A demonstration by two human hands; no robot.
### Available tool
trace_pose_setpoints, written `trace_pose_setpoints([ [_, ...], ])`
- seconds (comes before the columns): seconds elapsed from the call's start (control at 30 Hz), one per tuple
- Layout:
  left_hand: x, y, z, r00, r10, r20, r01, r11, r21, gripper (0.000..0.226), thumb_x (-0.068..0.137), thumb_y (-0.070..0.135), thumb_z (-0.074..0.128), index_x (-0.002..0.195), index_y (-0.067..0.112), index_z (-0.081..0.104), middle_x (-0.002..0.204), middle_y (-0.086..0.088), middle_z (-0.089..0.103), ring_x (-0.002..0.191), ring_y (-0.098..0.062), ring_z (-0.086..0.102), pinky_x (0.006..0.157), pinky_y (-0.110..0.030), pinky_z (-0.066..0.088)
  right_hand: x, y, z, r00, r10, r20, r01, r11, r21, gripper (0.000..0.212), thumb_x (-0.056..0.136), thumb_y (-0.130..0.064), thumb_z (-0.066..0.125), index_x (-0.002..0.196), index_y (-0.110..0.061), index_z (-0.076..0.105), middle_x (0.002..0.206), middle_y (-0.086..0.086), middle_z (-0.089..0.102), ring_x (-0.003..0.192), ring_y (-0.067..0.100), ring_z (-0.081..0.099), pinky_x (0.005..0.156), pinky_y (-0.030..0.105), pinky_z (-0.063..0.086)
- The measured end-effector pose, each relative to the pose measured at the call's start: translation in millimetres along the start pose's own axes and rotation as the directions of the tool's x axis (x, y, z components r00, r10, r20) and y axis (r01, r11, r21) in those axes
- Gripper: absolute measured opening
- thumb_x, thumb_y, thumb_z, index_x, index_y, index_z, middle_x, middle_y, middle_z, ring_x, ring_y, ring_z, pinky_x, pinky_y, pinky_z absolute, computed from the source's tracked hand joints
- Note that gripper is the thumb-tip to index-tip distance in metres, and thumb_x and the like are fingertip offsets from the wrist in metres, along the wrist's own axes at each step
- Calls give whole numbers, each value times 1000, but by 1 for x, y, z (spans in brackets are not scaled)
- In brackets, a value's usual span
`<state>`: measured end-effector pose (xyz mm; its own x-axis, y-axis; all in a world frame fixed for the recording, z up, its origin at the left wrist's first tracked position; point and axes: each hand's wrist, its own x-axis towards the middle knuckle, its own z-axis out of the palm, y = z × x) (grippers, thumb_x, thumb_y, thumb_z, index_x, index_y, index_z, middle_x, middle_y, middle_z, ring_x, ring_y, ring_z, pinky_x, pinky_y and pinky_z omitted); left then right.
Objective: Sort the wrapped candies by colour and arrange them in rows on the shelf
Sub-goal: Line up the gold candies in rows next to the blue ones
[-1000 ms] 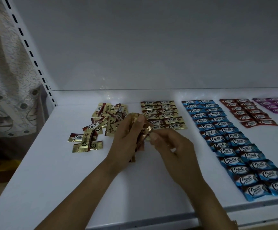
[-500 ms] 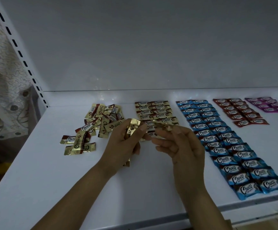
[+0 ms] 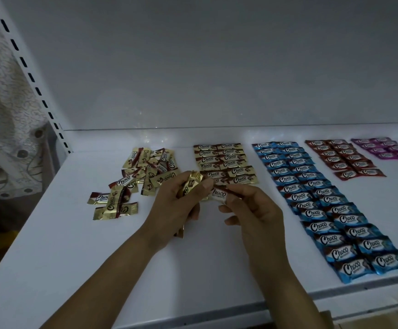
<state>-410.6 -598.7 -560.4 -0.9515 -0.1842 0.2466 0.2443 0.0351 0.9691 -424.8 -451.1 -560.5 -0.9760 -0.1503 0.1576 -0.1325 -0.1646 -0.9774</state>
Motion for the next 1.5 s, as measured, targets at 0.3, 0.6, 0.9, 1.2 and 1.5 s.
trace_pose_setpoints([
  [0.3, 4, -9, -3, 984, 130, -121, -85, 944, 317, 10, 88, 18, 68, 79, 12, 67, 59, 6, 61, 45, -5, 49, 45, -16, 38, 22, -7, -9, 990, 22, -142, -16, 999, 44, 13, 85, -4, 65, 97, -6, 63, 75, 6, 72, 63, 13, 68, 56, 23, 55],
  [0.6, 7, -30, -9, 945, 265, 192, -288, 394, 873, 40, 83, 46, 38, 98, 28, 70, 71, 6, 69, 60, -17, 65, 51, -30, 52, 75, 12, -30, 974, 56, -222, -122, 947, -296, 14, 87, -5, 63, 100, -4, 59, 72, 13, 69, 48, 11, 63, 45, 24, 52],
  [0.9, 15, -35, -4, 952, 176, 250, -292, 286, 913, 47, 79, 46, 31, 97, 26, 70, 67, 4, 63, 57, -19, 62, 50, -28, 47, 68, 18, -34, 959, -263, -102, 33, 463, -886, 24, 90, -21, 60, 112, -12, 56, 106, 5, 55, 81, 11, 47, 57, 18, 31],
  [1.2, 12, -33, -6, 945, 219, 242, -309, 359, 881, 37, 81, 44, 40, 92, 25, 69, 65, 6, 63, 54, -16, 61, 44, -27, 47, 62, 33, -36, 875, -378, 302, 415, 266, -870, 21, 78, -12, 51, 75, -19, 71, 78, -4, 68, 77, 18, 53, 64, 25, 38],
  [1.5, 8, -24, -7, 953, 261, 151, -290, 660, 693, 29, 79, 39, 49, 91, 18, 65, 69, 12, 61, 62, -6, 56, 51, -19, 41, 40, 15, -4, 882, -236, 408, 403, 827, -392, 15, 74, -44, 66, 81, -30, 67, 82, -14, 66, 73, 2, 59, 62, 6, 38],
])
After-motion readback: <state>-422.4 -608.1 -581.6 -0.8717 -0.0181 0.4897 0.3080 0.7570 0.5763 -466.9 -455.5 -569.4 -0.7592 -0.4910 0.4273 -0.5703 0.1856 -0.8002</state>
